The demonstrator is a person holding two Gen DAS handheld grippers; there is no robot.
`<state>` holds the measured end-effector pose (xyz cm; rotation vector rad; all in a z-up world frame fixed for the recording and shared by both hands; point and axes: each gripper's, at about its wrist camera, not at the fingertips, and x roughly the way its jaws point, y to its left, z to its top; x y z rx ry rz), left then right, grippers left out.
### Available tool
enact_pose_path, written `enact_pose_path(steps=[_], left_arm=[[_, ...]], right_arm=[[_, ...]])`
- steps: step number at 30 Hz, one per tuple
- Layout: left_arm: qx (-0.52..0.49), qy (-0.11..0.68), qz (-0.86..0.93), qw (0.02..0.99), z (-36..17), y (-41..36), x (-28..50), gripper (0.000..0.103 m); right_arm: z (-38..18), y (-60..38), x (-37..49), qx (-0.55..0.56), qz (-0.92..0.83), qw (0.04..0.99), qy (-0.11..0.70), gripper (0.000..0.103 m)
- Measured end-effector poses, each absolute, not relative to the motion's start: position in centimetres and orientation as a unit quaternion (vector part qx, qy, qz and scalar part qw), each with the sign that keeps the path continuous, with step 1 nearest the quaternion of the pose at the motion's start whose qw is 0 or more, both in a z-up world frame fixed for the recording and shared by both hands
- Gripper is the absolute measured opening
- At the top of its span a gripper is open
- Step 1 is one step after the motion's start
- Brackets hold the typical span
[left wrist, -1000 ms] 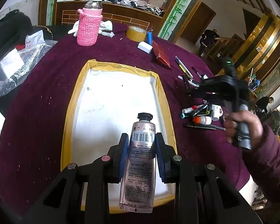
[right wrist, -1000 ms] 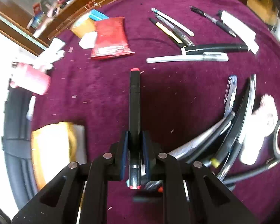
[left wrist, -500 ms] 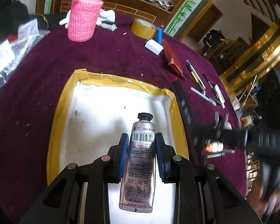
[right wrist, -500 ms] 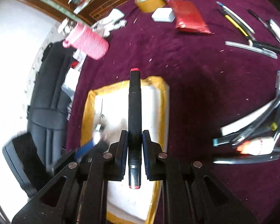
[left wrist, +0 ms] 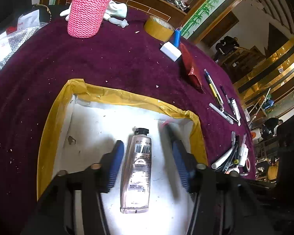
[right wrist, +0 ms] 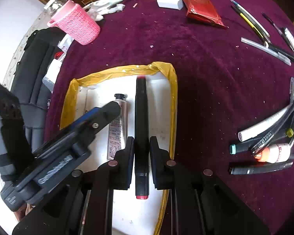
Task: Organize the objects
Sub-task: 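Lower the tube and marker into the white tray and open both tools, then grasp a black marker from the pile with the left tool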
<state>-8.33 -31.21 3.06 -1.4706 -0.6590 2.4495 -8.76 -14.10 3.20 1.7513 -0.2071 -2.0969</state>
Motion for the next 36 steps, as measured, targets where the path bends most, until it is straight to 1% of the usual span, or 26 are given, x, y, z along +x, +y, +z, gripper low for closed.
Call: enact_pose_path(steps=[2,3,5,9,12,14,15,16,17,18,19,20,21,23,25,27,32,34,36], left_arm=[[-0.5,-0.233,0.828,0.102,3.3,-31.4,-8.4,0.048],[-0.5,-0.236,0.827,0.1,3.4,-31.5,-8.4,0.048],[-0.499,-0.242,0.827,0.095,3.8,-31.9,-8.3,0.048],[-0.494,-0.244,0.83,0.089,5.2,-32.1,-7.5,0.048],[-0.48,-0.243,0.837,0.1,7.1,-31.3,-6.7,0.048],[-0.47,-0.246,0.84,0.113,8.3,-30.3,-6.3,0.05],[-0.466,-0.246,0.841,0.119,8.9,-29.7,-6.0,0.05],[-0.463,-0.245,0.842,0.127,9.5,-29.0,-5.8,0.05],[-0.462,-0.243,0.842,0.135,10.0,-28.3,-5.5,0.051],[-0.463,-0.239,0.842,0.143,10.4,-27.3,-5.4,0.051],[-0.465,-0.233,0.841,0.151,10.7,-26.3,-5.2,0.051],[-0.469,-0.222,0.839,0.162,11.0,-25.0,-4.9,0.051],[-0.473,-0.212,0.838,0.17,11.2,-23.8,-4.8,0.051],[-0.479,-0.176,0.841,0.182,11.3,-21.0,-4.3,0.051],[-0.488,-0.137,0.843,0.181,11.0,-18.3,-3.9,0.051],[-0.499,-0.096,0.839,0.195,10.2,-15.1,-3.6,0.051],[-0.491,0.067,0.838,0.229,7.3,-5.7,-2.1,0.051],[-0.463,0.171,0.844,0.21,5.7,-2.2,-1.5,0.051],[-0.469,0.216,0.832,0.204,3.9,-0.3,-1.5,0.051]], right_arm=[[3.2,-13.9,-8.9,0.627,-0.751,0.195,-0.071,0.015],[3.3,-13.8,-8.9,0.626,-0.752,0.195,-0.069,0.018],[3.8,-13.4,-8.9,0.622,-0.756,0.193,-0.07,0.02],[5.5,-12.0,-8.8,0.603,-0.77,0.189,-0.084,0.021],[8.5,-9.6,-8.2,0.561,-0.807,0.17,-0.07,0.021],[11.9,-6.7,-6.8,0.493,-0.856,0.141,-0.06,0.022],[13.2,-5.5,-6.0,0.461,-0.878,0.122,-0.052,0.036],[14.4,-4.1,-5.2,0.428,-0.898,0.096,-0.044,0.052],[15.3,-2.2,-4.4,0.396,-0.915,0.068,-0.041,0.093],[15.4,-0.8,-4.1,0.382,-0.922,0.052,-0.043,0.103],[15.0,0.9,-4.1,0.385,-0.921,0.029,-0.04,0.103],[13.8,2.9,-4.9,0.427,-0.904,-0.007,-0.035,0.103],[12.7,4.7,-5.4,0.456,-0.888,-0.018,-0.053,0.103],[9.9,9.6,-5.3,0.494,-0.857,-0.016,-0.145,0.103],[7.4,12.8,-4.7,0.519,-0.833,-0.027,-0.188,0.103],[6.0,14.7,-4.0,0.53,-0.824,-0.03,-0.199,0.103],[4.3,19.6,-3.3,0.542,-0.811,-0.022,-0.221,0.103],[4.3,20.9,-3.1,0.541,-0.811,-0.013,-0.223,0.103],[4.2,22.2,-3.2,0.539,-0.812,-0.002,-0.224,0.103]])
